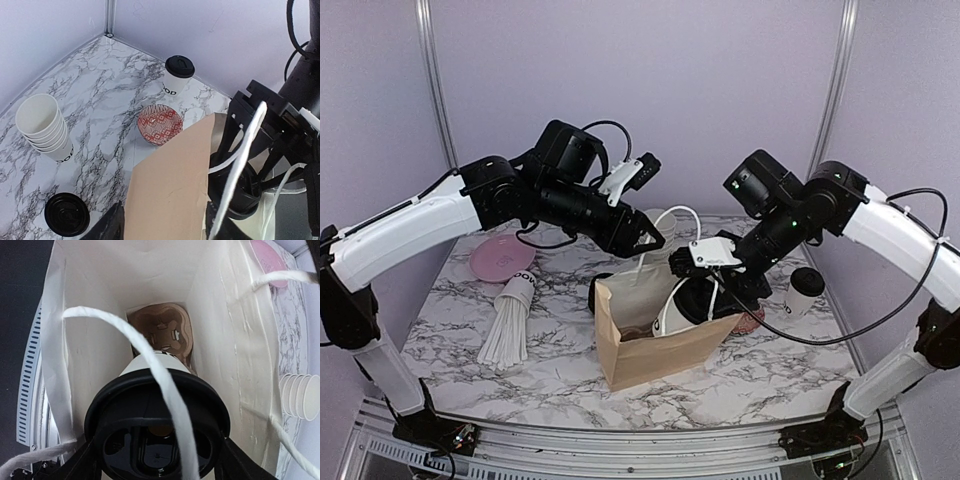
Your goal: Pack the takeout coffee
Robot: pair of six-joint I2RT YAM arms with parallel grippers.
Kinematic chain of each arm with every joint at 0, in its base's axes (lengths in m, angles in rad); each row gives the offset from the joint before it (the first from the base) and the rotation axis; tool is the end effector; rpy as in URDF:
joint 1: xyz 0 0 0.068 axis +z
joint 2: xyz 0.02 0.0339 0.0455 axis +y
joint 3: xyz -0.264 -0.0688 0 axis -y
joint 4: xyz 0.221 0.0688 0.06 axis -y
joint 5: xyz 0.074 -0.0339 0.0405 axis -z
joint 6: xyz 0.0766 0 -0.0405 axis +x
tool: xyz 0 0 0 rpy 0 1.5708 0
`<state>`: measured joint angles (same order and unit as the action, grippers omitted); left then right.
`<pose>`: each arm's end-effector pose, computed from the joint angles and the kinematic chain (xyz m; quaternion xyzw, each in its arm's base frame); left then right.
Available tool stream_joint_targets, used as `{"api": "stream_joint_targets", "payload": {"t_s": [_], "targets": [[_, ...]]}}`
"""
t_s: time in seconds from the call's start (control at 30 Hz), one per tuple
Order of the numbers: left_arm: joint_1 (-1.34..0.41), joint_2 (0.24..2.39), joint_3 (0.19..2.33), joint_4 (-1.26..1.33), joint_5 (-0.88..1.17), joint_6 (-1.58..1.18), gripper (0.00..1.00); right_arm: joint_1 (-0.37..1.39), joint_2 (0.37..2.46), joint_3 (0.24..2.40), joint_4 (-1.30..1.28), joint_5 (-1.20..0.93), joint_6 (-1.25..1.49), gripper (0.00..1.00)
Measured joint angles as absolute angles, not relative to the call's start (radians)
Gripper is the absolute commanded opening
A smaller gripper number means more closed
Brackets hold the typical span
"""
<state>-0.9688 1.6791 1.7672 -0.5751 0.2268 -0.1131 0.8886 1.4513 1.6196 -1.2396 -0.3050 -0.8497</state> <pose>0.2094 -0.3351 0.3856 0.4063 0.7503 -0.3470 0.3894 0.1504 0.2216 0.3427 -0.7557 0.5895 0.1519 0.2414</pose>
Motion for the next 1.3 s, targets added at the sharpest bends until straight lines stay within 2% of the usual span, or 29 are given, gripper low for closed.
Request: {"api": "stream_joint_targets", "payload": {"t_s": [0.2, 0.4, 0.6, 1.1, 1.3], "targets": [[-0.969, 1.605, 1.767, -0.581, 0.162, -0.135, 0.67, 0.918, 1.396, 1.564, -1.239, -0.304, -0.877, 0.40], [-0.957, 1.543, 1.766, -0.580, 0.006, -0.158, 0.68, 0.928, 1.377, 1.547, -1.236, -0.289, -0.909, 0.40], [-0.912, 1.589, 1.762, -0.581, -0.104, -0.184, 0.68, 0.982, 1.336, 1.510, -1.226, -0.267, -0.907, 0.39], [-0.865, 1.678, 1.767, -0.573, -0.113, -0.172, 0.68, 1.186, 1.246, 1.341, -1.179, 0.031, -0.863, 0.38], [-0.856, 1.679, 1.730, -0.545, -0.086, -0.172, 0.68, 1.202, 1.245, 1.306, -1.177, 0.144, -0.837, 0.37]]}}
